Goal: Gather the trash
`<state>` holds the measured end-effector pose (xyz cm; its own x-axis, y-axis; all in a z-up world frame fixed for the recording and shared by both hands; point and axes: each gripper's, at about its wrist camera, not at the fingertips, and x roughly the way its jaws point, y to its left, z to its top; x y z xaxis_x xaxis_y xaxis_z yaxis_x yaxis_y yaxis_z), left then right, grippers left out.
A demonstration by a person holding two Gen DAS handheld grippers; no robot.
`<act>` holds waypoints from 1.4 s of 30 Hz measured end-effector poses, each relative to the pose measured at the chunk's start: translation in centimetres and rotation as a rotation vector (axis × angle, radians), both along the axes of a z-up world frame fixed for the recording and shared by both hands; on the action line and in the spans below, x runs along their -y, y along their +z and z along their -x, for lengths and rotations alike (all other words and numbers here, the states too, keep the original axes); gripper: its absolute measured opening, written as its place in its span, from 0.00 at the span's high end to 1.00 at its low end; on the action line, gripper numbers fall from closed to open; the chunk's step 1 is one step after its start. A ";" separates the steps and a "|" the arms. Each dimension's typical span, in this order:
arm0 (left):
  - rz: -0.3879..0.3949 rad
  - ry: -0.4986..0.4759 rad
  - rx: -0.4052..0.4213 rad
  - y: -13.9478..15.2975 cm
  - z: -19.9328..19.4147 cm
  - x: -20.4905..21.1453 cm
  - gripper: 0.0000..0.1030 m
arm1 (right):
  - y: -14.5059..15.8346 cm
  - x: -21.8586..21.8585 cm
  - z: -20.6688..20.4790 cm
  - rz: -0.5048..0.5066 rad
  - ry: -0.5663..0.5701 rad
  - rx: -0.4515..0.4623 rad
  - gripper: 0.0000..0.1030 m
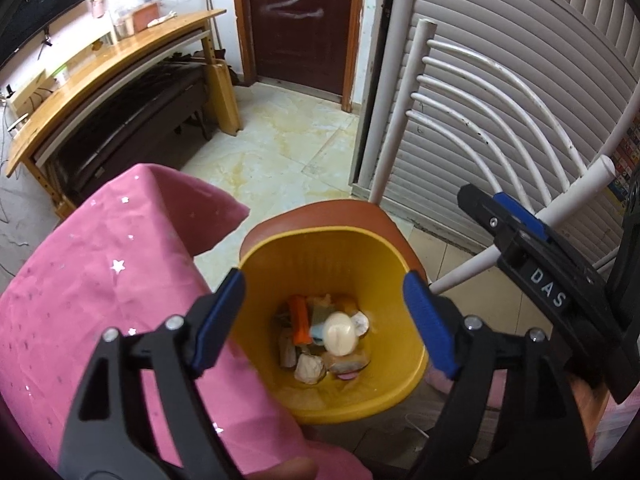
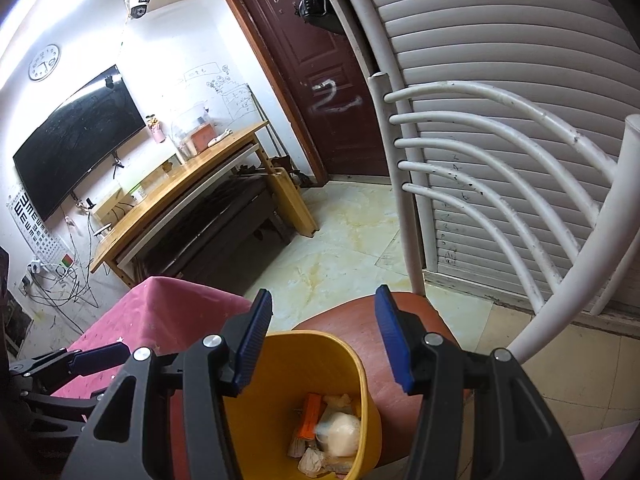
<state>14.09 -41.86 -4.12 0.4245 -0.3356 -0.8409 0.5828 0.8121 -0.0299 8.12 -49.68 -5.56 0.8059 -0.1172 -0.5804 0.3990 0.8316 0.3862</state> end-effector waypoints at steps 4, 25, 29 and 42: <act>0.009 0.029 -0.001 0.3 -0.2 -1.7 0.21 | 0.1 -0.4 -0.1 -0.004 0.017 0.007 0.53; 0.084 0.362 0.180 3.7 0.7 -22.3 0.06 | 4.2 -13.1 -3.0 0.067 0.300 0.097 0.28; 0.108 0.430 0.188 4.0 0.8 -26.7 0.06 | 4.8 -16.8 -3.8 0.112 0.368 0.077 0.25; 0.119 0.580 0.241 3.5 2.1 -36.7 0.06 | 6.9 -27.6 -4.7 0.228 0.558 0.078 0.18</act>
<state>12.00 -5.21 -0.58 0.7374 -0.0797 -0.6707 0.0514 0.9968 -0.0620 12.86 -22.07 1.32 0.8205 0.2205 -0.5274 -0.1428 0.9724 0.1843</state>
